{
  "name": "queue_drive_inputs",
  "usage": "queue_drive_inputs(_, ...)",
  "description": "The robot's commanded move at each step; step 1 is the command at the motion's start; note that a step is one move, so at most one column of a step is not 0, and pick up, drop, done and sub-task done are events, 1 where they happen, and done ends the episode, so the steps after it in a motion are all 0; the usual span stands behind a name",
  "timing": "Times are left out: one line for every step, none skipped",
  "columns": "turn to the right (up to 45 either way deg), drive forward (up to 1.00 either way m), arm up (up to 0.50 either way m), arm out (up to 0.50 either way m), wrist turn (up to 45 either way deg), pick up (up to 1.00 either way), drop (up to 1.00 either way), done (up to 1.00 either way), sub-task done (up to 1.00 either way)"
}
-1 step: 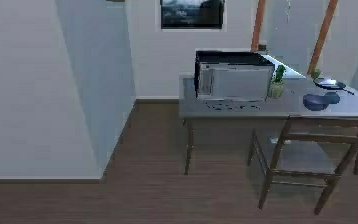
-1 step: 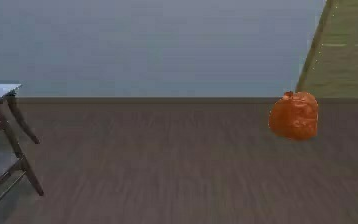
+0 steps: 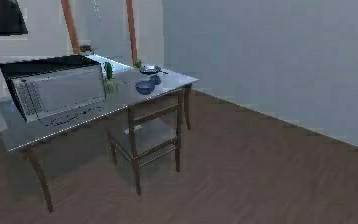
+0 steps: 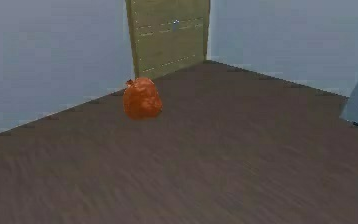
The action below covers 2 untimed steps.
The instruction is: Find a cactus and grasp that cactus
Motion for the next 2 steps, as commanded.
queue_drive_inputs(30.0, 0.0, 0.0, 0.0, 0.0, 0.0, 0.0, 0.0, 0.0)
queue_drive_inputs(0.0, 1.0, 0.0, 0.0, 0.0, 0.0, 0.0, 0.0, 0.0)
